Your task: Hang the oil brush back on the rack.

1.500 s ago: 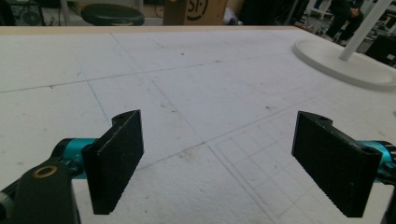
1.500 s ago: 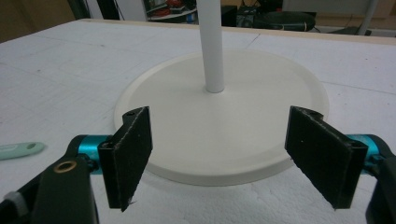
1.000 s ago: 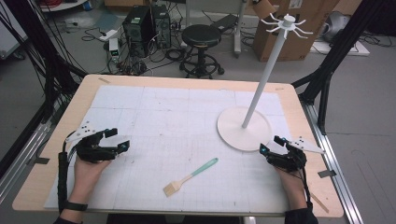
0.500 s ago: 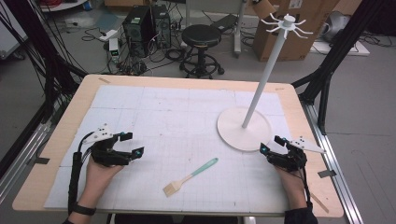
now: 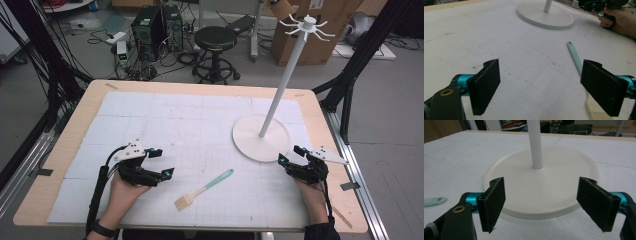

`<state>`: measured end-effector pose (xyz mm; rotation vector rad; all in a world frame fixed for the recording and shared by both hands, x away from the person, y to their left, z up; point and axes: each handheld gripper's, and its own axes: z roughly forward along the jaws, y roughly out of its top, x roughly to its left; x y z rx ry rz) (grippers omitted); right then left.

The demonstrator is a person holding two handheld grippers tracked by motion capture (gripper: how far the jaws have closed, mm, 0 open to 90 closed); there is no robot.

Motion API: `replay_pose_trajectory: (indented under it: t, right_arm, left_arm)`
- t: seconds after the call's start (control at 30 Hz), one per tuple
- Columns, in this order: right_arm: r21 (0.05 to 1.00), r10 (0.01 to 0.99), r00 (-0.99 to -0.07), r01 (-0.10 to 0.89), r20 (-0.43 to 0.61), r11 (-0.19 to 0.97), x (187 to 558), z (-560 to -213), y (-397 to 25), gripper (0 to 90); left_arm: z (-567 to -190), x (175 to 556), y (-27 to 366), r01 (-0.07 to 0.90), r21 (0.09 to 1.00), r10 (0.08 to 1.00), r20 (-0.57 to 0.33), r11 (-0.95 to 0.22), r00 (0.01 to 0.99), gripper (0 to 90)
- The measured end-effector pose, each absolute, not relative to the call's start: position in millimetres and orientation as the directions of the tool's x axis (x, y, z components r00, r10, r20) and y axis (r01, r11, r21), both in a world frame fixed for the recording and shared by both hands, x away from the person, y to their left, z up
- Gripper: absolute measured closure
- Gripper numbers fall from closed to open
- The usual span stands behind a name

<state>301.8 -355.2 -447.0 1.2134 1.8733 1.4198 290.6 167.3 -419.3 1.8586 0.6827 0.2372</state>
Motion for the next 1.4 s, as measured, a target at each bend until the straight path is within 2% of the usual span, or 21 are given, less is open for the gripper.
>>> replay_pose_trajectory:
  t: [0.4, 0.73, 0.87, 1.07, 1.2, 1.37, 1.4]
  right_arm:
    - [0.933, 0.865, -0.487, 0.354, 0.123, 0.067, 301.6, -446.9, -354.5, 22.3]
    - [0.932, 0.864, -0.488, 0.356, 0.126, 0.065, 301.5, -446.9, -354.8, 22.3]
    - [0.932, 0.864, -0.487, 0.356, 0.125, 0.066, 301.5, -446.9, -354.8, 22.4]
    - [0.933, 0.864, -0.487, 0.355, 0.125, 0.065, 301.5, -446.9, -354.8, 22.4]
    - [0.933, 0.863, -0.489, 0.354, 0.125, 0.066, 301.7, -447.0, -354.9, 22.4]
    - [0.932, 0.864, -0.488, 0.355, 0.126, 0.065, 301.5, -446.9, -354.9, 22.3]
    - [0.932, 0.864, -0.488, 0.356, 0.125, 0.066, 301.5, -447.0, -354.8, 22.3]
  left_arm:
    - [-433.7, 274.0, 105.1, 0.341, 0.872, 0.504, -0.131, -0.352, 0.854, 21.5]
    - [-446.1, 267.2, 79.4, 0.369, 0.84, 0.495, -0.142, -0.398, 0.857, 25.9]
    - [-448.5, 263.5, 71.7, 0.35, 0.824, 0.494, -0.1, -0.445, 0.863, 32.2]
    - [-448.9, 261.0, 67.8, 0.358, 0.811, 0.504, -0.091, -0.463, 0.859, 41.4]
    - [-449.5, 258.6, 65.1, 0.356, 0.795, 0.504, -0.074, -0.491, 0.861, 51.6]
    - [-449.5, 255.4, 63.1, 0.342, 0.79, 0.527, -0.029, -0.509, 0.85, 58.4]
    - [-449.5, 254.1, 62.7, 0.33, 0.791, 0.526, -0.012, -0.515, 0.851, 62.6]
